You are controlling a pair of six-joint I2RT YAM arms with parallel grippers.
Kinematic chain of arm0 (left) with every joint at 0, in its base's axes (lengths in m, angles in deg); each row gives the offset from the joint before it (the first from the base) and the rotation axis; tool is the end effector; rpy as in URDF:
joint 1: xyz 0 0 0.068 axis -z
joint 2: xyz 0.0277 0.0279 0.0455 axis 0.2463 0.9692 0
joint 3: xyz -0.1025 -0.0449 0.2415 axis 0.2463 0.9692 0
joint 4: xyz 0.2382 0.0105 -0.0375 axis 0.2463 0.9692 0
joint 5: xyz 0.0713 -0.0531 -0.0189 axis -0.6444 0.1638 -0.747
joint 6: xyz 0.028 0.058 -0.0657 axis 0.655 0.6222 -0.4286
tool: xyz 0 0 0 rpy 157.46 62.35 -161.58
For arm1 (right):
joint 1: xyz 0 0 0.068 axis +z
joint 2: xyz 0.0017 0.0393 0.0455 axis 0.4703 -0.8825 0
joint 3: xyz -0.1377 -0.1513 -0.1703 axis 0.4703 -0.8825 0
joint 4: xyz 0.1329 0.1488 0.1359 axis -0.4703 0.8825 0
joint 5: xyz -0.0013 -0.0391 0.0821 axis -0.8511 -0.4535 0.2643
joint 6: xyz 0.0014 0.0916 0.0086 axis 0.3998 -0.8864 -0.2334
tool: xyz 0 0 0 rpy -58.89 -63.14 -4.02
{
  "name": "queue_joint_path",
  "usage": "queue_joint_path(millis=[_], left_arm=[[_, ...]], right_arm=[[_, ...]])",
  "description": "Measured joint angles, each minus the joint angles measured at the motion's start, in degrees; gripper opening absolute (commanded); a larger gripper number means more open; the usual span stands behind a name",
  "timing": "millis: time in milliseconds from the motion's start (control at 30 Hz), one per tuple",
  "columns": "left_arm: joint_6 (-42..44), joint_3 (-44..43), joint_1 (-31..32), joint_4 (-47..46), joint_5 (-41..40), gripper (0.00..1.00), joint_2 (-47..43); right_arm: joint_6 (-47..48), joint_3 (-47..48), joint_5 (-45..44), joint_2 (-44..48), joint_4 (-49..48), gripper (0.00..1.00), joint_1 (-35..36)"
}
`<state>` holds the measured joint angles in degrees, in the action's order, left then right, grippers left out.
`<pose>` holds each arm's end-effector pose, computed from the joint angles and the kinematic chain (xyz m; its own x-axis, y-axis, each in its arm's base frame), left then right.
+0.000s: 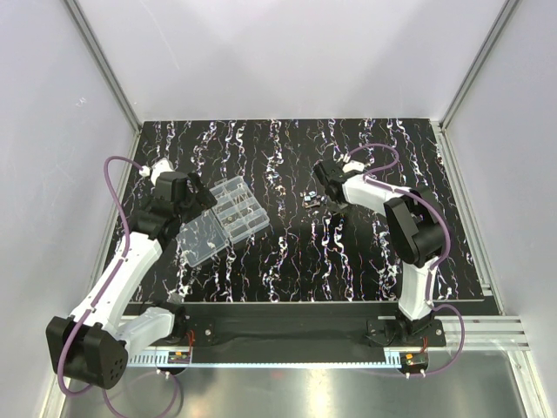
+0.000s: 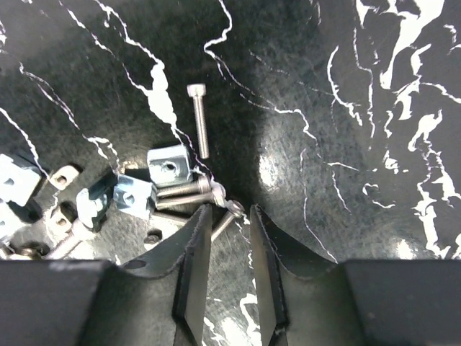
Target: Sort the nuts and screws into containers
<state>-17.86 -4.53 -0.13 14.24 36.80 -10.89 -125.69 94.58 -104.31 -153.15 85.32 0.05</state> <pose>0.2326 -0.0393 0.2582 -0.5236 -0.5237 -0.6720 -0.3569 0.8511 -0.3851 0.3543 0.1448 0.1264 -0.7824 0.2673 -0.5624 0.3726 0.9246 -0.0788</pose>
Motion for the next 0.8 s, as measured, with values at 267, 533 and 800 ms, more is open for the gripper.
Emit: queue_joint_path(millis=[267,533,800], left_arm=[[0.00,0.00,0.00,0.00,0.00,0.99,0.02],[0.00,0.00,0.02,0.00,0.00,0.99,0.02],[-0.02,0.00,0.02,0.00,0.00,0.99,0.02]], right_arm=[[-0.02,0.42,0.83,-0.70,-0.07,0.21,-0.04],[-0.61,0.09,0.96,-0.31,0.09,0.00,-0.04],[0.96,-6.34,6.12,7.48,1.27,0.00,0.17]])
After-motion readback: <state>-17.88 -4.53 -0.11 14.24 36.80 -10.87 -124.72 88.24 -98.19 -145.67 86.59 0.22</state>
